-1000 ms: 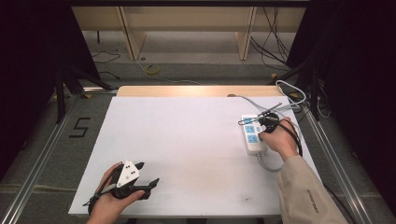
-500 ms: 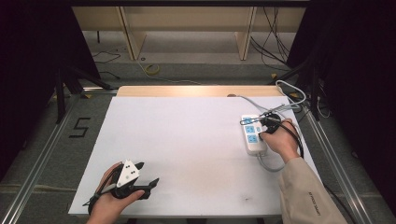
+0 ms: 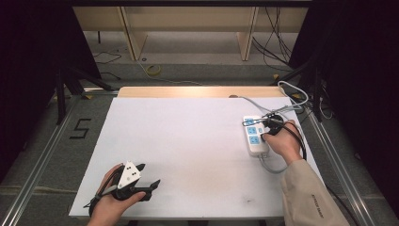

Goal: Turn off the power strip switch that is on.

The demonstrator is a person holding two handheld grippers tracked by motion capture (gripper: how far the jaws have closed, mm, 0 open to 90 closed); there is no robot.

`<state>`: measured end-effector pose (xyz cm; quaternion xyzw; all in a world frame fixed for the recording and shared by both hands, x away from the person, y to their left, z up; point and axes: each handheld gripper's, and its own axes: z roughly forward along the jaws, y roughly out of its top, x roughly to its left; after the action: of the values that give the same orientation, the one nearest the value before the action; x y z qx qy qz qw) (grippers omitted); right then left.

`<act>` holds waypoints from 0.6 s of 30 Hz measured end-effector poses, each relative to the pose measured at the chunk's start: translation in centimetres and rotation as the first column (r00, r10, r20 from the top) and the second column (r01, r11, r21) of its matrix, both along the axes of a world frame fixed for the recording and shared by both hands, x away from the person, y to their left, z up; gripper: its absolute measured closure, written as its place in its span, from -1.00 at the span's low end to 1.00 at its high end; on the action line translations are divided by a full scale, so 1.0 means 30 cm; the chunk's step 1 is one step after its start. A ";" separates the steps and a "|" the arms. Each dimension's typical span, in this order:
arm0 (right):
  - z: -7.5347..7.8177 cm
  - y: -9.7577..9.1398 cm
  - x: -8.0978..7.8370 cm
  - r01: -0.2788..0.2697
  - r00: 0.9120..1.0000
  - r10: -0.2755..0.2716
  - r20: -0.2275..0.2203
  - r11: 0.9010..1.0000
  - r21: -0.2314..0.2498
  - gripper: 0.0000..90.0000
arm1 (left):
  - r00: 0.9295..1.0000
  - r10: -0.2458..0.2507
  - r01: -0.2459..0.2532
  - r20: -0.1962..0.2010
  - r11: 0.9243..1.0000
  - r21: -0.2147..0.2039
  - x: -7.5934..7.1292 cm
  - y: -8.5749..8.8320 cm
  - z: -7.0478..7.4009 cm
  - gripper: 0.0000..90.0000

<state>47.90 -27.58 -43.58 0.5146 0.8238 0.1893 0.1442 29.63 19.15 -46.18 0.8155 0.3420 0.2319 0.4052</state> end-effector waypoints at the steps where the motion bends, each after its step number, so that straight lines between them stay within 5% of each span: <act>1: 0.000 0.000 0.000 0.001 1.000 -0.001 0.001 1.000 0.000 1.00 | 1.000 0.000 0.000 0.000 1.000 0.000 0.000 0.000 0.000 -0.46; 18: 0.010 0.004 -0.008 0.003 1.000 -0.003 0.019 1.000 -0.002 1.00 | 1.000 0.000 0.000 0.000 1.000 0.001 0.000 0.000 0.000 -0.46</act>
<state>47.67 -27.45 -43.29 0.5139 0.8217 0.1932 0.1529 29.64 19.13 -46.19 0.8158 0.3419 0.2318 0.4048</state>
